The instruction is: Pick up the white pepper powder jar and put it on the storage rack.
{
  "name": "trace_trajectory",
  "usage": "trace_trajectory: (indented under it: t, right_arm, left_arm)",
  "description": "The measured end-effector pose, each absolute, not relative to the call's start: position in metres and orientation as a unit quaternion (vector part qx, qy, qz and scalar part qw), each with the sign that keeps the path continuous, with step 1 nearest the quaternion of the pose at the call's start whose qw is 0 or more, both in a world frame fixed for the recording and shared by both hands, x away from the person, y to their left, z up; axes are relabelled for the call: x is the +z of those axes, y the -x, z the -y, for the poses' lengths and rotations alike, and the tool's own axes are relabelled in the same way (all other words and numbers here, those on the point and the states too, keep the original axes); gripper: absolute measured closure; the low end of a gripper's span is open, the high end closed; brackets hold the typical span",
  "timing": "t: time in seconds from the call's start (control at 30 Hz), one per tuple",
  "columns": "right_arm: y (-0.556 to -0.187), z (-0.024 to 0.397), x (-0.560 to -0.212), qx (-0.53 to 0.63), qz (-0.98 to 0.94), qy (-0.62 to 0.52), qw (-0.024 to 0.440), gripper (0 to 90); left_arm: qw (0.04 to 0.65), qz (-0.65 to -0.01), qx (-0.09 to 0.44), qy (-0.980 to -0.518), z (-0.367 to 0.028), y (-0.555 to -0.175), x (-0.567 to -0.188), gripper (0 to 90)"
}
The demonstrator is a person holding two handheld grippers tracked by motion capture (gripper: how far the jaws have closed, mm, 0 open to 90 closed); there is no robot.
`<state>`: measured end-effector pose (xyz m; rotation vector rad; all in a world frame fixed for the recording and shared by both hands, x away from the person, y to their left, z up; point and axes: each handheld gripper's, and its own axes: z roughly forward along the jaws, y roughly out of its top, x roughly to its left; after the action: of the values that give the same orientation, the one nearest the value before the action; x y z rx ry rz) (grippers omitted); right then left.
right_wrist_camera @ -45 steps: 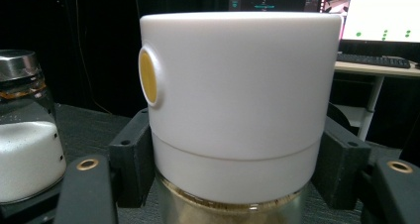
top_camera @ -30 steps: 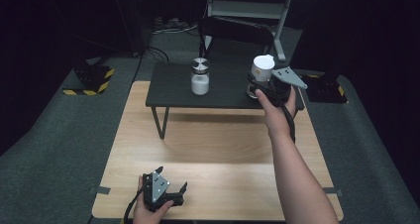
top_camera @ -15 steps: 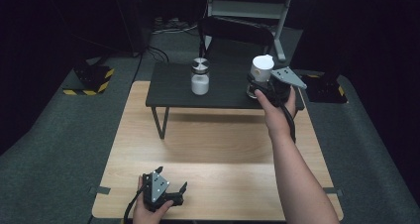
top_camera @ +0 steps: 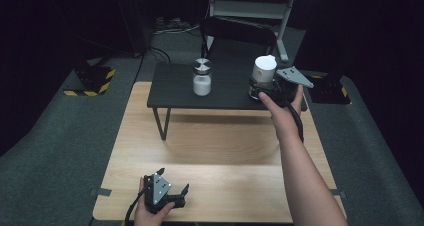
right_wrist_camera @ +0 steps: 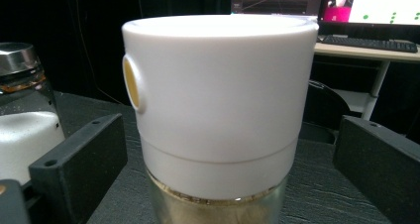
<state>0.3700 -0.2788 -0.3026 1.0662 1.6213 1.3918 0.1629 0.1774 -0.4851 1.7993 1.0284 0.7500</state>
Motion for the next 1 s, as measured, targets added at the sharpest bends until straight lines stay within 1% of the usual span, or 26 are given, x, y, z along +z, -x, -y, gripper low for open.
trace_trajectory:
  t: [0.43,1.0]
  right_arm:
    - [-0.357,0.28,-0.302,0.555,-0.63,-0.396,0.373,0.1]
    - [-0.318,0.307,-0.322,0.562,-0.627,-0.384,0.378,0.1]
  left_arm:
    - [0.453,-0.419,0.295,-0.729,-0.179,-0.166,-0.484,0.7]
    - [0.455,-0.413,0.298,-0.731,-0.18,-0.164,-0.485,0.7]
